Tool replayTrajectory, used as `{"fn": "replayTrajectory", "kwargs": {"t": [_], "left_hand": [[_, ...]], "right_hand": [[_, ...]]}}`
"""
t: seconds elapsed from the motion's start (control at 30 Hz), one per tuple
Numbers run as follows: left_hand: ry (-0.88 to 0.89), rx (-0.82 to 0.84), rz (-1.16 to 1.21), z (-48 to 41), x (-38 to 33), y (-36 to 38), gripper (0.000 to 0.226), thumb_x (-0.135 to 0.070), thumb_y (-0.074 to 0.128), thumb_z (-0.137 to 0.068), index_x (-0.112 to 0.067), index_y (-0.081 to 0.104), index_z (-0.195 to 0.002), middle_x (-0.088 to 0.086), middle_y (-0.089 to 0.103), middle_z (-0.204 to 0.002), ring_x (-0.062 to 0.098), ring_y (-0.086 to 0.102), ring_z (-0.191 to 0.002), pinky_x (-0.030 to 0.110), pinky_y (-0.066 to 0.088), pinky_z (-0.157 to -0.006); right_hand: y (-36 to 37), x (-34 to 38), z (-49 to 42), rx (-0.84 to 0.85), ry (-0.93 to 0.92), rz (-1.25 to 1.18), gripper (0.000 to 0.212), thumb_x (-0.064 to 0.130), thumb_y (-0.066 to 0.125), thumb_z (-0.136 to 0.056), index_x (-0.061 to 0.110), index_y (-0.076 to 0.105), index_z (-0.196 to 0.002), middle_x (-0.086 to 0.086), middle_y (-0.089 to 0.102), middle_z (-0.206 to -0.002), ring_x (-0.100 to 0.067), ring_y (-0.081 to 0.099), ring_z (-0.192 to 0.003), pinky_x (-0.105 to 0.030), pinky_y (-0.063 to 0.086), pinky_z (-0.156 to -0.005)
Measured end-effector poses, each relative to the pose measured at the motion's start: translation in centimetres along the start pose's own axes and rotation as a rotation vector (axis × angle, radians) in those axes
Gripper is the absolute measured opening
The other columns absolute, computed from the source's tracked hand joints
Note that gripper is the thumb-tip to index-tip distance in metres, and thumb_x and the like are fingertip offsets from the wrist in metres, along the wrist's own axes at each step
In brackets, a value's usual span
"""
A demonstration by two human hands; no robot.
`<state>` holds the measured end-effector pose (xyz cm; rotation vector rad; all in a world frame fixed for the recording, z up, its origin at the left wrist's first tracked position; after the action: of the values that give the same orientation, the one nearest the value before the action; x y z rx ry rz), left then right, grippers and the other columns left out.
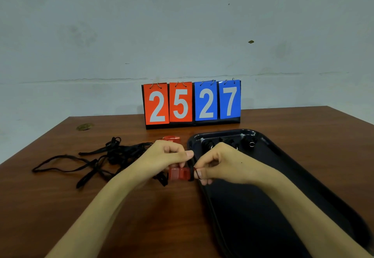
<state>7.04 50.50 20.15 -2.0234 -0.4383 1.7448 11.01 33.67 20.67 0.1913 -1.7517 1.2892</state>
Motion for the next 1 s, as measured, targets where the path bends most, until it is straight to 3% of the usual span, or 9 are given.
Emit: {"fn": "replayTrajectory", "kwargs": {"t": [0.2,0.3,0.53,0.6,0.7,0.83,1.0], "left_hand": [[-0.095,0.12,0.33,0.5,-0.3,0.7,0.042,-0.042,0.05,-0.088,-0.02,0.056,-0.052,-0.005,0.042,-0.04,0.008,0.027,-0.034,0.021,0.02,-0.04],[-0.116,0.108,0.392,0.6,-0.3,1.4,0.034,-0.034,0.046,-0.094,-0.01,0.055,-0.072,-0.001,0.045,-0.047,0.008,0.025,-0.035,0.021,0.019,-0.039],[-0.091,0.067,0.447,0.2,0.1,1.6,0.029,-0.029,0.046,-0.095,-0.006,0.059,-0.085,0.006,0.047,-0.052,0.009,0.024,-0.032,0.021,0.015,-0.038],[-0.082,0.063,0.4,0.3,0.1,1.6,0.027,-0.026,0.045,-0.096,-0.005,0.062,-0.091,0.007,0.048,-0.052,0.009,0.025,-0.031,0.02,0.017,-0.036],[-0.069,0.044,0.299,0.2,0.1,1.8,0.024,-0.024,0.045,-0.097,-0.008,0.064,-0.098,0.005,0.049,-0.05,0.01,0.027,-0.031,0.018,0.02,-0.034],[-0.013,-0.048,0.226,0.0,0.0,1.6,0.024,-0.026,0.049,-0.095,-0.011,0.067,-0.093,0.001,0.048,-0.047,0.01,0.029,-0.034,0.018,0.024,-0.035],[0.049,-0.124,0.201,0.1,-0.2,0.9,0.02,-0.028,0.06,-0.087,-0.012,0.07,-0.081,-0.001,0.049,-0.048,0.007,0.034,-0.037,0.017,0.027,-0.037]], "right_hand": [[-0.9,0.8,0.4,-0.084,-0.087,-0.167,0.021,0.007,0.058,-0.089,0.021,0.068,-0.076,0.005,0.067,-0.071,-0.006,0.062,-0.066,-0.02,0.052,-0.066],[-1.1,0.8,0.3,-0.173,-0.09,-0.241,0.022,0.007,0.058,-0.089,0.021,0.068,-0.076,0.007,0.067,-0.068,-0.005,0.062,-0.066,-0.018,0.051,-0.065],[-2.6,-0.4,0.3,-0.575,0.043,-0.288,0.014,0.009,0.059,-0.088,0.019,0.068,-0.084,0.004,0.068,-0.07,-0.003,0.063,-0.064,-0.014,0.053,-0.062],[-3.0,-1.1,0.3,-0.672,0.104,-0.214,0.011,0.012,0.06,-0.088,0.017,0.069,-0.089,0.005,0.067,-0.071,-0.002,0.062,-0.064,-0.014,0.052,-0.062],[-3.2,-1.8,0.4,-0.776,0.169,0.112,0.01,0.021,0.06,-0.089,0.018,0.068,-0.094,0.007,0.067,-0.078,-0.003,0.061,-0.078,-0.011,0.045,-0.068],[-2.6,-1.4,0.4,-0.684,0.185,0.456,0.017,0.029,0.055,-0.092,0.022,0.066,-0.103,0.007,0.067,-0.091,-0.004,0.057,-0.083,-0.017,0.042,-0.075],[-2.2,-0.3,0.1,-0.46,0.189,0.603,0.02,0.033,0.05,-0.094,0.023,0.063,-0.106,0.005,0.064,-0.098,-0.01,0.057,-0.092,-0.027,0.047,-0.084]]}}
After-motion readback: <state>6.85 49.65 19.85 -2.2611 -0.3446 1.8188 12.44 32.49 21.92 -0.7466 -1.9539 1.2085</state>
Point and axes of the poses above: each hand's wrist, its own z-axis away from the middle knuckle, its own y-axis out of the palm, x = y × z, the point moved 2 cm from there along -z, towards the middle knuckle
